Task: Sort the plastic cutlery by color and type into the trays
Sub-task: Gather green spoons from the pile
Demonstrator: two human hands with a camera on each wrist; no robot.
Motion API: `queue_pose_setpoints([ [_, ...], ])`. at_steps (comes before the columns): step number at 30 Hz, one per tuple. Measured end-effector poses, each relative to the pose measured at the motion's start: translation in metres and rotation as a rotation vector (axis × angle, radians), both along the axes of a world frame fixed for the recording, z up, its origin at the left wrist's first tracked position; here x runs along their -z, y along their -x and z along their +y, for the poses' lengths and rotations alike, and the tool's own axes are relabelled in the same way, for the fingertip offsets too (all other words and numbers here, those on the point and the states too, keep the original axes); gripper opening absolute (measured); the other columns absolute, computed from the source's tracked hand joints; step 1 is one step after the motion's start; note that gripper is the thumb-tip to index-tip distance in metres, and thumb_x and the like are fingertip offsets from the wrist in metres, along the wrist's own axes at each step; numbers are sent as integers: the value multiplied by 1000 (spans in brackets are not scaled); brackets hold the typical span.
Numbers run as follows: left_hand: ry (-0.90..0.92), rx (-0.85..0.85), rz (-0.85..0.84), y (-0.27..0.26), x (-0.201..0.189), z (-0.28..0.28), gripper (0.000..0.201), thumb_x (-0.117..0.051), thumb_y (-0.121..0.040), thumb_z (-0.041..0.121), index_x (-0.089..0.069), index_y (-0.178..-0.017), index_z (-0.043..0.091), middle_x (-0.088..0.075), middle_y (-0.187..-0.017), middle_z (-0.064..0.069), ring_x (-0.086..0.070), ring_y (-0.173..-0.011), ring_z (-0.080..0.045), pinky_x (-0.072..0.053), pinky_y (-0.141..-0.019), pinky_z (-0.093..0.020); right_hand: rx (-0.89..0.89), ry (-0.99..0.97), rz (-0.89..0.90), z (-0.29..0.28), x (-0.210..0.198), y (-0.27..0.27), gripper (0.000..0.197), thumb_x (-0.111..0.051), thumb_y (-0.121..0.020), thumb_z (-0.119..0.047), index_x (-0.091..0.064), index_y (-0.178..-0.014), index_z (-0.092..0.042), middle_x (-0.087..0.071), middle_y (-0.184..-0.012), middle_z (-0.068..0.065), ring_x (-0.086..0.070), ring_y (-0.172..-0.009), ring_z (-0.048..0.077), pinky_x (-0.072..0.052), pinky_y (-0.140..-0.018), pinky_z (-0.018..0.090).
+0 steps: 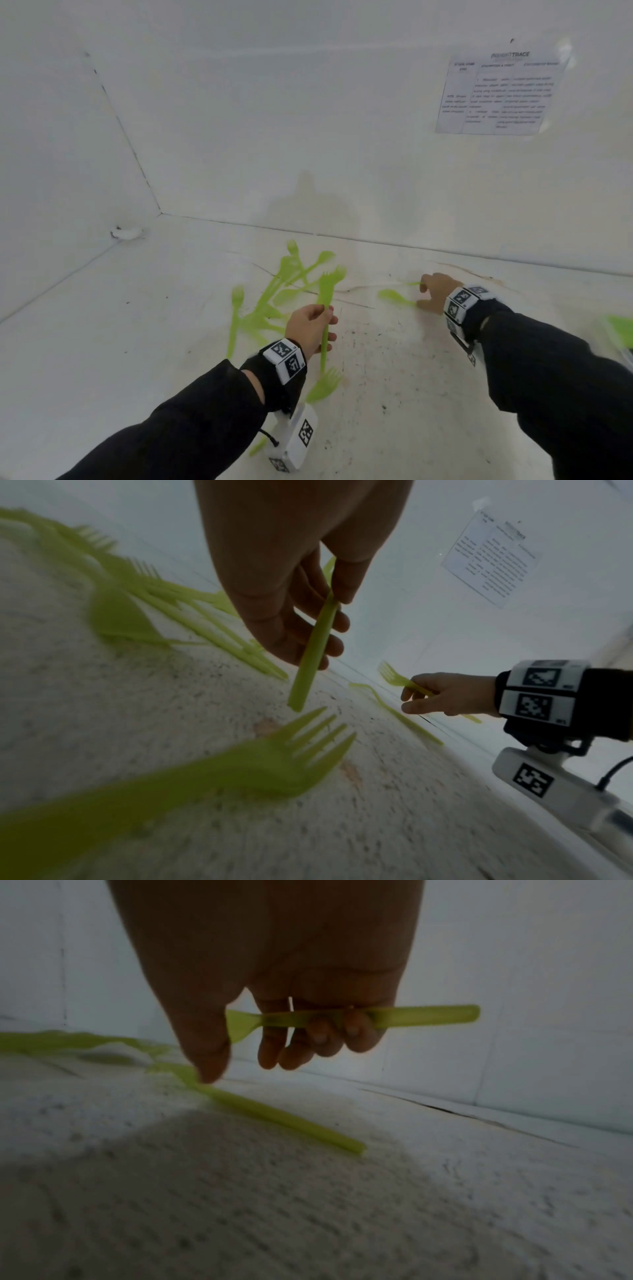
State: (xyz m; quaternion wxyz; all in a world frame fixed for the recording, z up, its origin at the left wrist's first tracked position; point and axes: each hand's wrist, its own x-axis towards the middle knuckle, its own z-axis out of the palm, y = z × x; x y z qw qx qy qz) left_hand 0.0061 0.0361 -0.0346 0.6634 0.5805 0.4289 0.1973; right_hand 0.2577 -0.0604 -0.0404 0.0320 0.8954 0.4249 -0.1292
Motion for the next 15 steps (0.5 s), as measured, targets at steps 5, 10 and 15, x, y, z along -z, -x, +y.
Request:
queue_pose_setpoints([
  [5, 8, -56, -17, 4, 3, -7, 19, -52, -95, 20, -56, -108, 6, -60, -78, 1, -55, -56, -15, -48, -53, -27, -75, 67, 14, -4, 3, 9, 26, -52, -92, -30, -57, -110, -11, -57, -124, 10, -54, -115, 25, -42, -90, 25],
  [10, 10, -90, -49, 7, 8, -12, 17, -52, -95, 20, -54, -106, 6, -60, -79, 0, -55, -57, -15, -51, -53, -26, -91, -129, 148, -14, -7, 27, 9, -38, -99, -20, -38, -98, -11, -60, -115, 19, -56, -96, 27, -34, -72, 27],
  [15, 105, -111, -134, 4, 8, -22, 16, -55, -94, 16, -56, -105, 3, -62, -82, -4, -61, -61, -20, -56, -55, -30, -9, -509, 513, -13, -17, 68, 12, -46, -95, -12, -50, -107, -14, -61, -85, -1, -56, -94, 21, -44, -87, 29],
])
